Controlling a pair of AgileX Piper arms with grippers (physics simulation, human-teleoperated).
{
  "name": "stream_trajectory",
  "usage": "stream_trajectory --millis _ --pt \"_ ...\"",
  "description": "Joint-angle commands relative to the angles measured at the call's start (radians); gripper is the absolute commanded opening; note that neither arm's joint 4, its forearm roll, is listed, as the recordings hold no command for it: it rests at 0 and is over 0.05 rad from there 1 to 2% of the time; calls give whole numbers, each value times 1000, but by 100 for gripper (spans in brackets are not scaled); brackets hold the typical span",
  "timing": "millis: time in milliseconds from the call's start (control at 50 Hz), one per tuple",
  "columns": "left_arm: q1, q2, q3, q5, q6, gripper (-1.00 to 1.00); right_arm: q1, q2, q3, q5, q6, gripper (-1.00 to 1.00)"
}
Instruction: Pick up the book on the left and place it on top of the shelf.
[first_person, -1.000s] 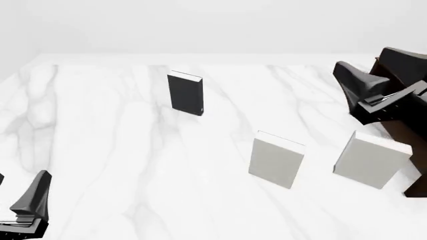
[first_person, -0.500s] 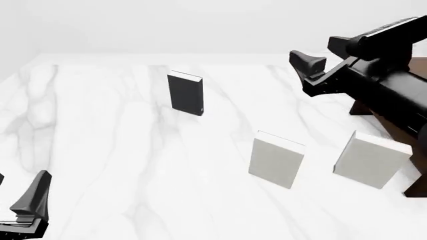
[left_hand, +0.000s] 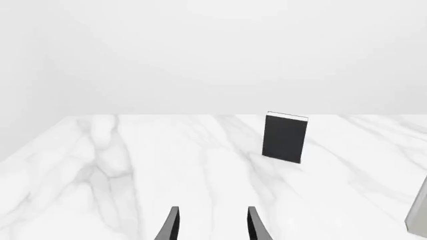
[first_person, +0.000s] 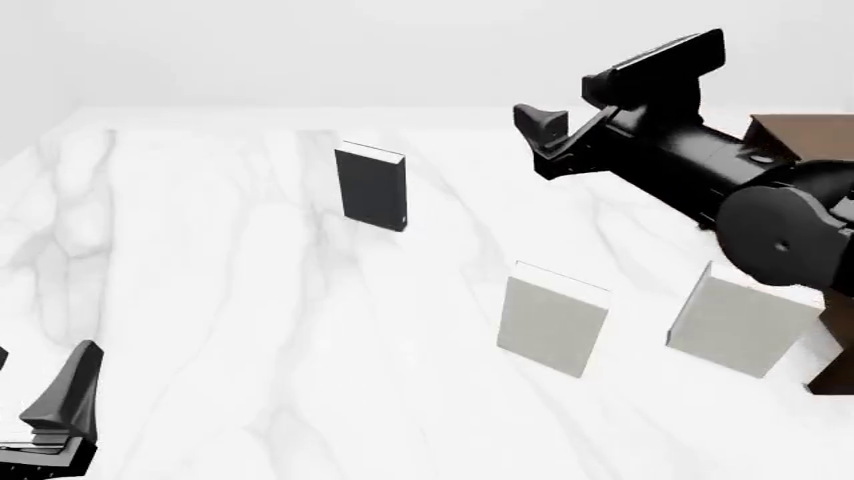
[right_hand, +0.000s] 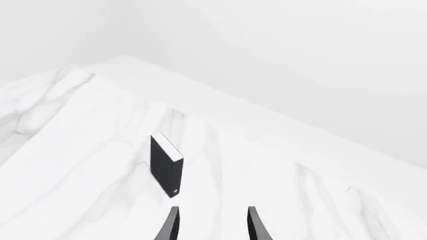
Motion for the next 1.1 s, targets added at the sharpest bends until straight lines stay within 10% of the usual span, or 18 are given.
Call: stream_trajectory --millis 20,1100 --pt "0 0 0 0 0 100 24 80 -45 -28 0 100" --pt "0 0 0 0 0 100 67 461 -301 -80 18 100"
